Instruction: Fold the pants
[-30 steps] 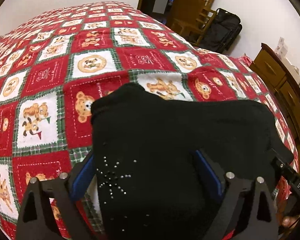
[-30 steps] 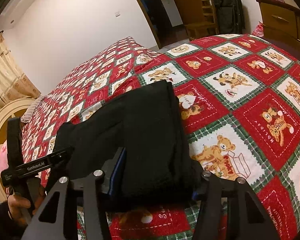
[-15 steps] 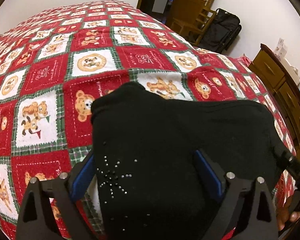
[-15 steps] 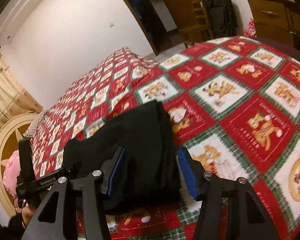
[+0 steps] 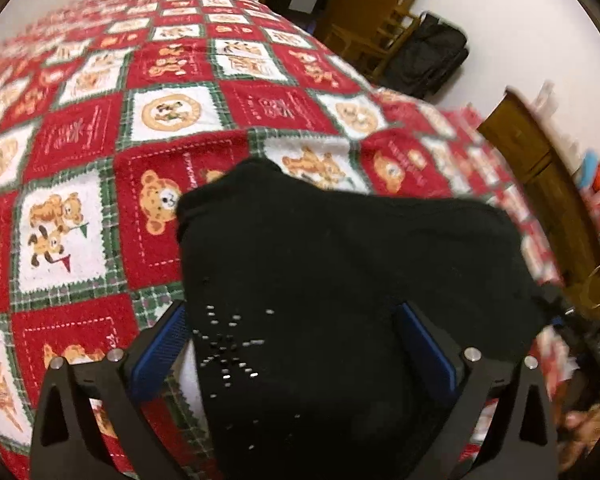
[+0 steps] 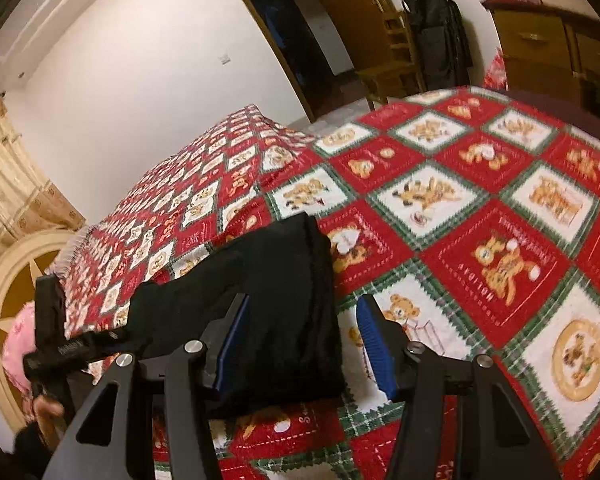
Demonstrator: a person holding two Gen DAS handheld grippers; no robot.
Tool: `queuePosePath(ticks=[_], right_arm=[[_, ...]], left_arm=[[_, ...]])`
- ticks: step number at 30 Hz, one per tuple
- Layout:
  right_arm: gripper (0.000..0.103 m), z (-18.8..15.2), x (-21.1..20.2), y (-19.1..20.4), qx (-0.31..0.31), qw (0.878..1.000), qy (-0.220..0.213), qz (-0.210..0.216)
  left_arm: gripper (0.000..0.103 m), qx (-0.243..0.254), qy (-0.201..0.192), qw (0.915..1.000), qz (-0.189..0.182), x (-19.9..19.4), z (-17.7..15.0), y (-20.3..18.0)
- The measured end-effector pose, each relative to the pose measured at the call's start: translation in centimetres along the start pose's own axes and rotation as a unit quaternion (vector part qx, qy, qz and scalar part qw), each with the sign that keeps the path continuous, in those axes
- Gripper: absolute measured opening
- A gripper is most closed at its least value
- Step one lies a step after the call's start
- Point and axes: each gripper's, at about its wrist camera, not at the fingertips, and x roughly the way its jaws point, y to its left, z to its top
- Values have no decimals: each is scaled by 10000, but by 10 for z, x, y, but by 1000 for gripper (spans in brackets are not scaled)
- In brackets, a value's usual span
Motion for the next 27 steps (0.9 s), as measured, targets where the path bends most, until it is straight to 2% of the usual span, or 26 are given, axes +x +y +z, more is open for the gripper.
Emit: queuePosePath(ticks=[2,6,10,12,15,17,23,27], right_arm=[[56,1,-4,4,-149,9998,-61,-65],[56,2,-4,6,-159,9997,-97,142],[57,2,4,3,71,9997,-59,237],[63,2,13,0,175,9997,27,182],[63,-3,28,-2,286,9990,286,213],[63,-11,36,-2,269,9984,479,133],[63,-19,33,-11,534,9975,365,298],[63,-18,34,-9,473,9976,405,293]], left_arm=[[103,-332,-133,9989,-289,-10,0,19],[103,-687,-394,9959,-427,-21,-5,38],[102,-419,-225,9982,-375,-9,-6,20],[102,-193,-214,9995,-162,-3,-8,9],[102,-27,-249,9997,45,0,-8,3],[102,3,-280,9996,73,-1,-9,3],[101,-103,-300,9995,-2,0,-9,8],[101,-302,-331,9989,-132,-1,-9,13]])
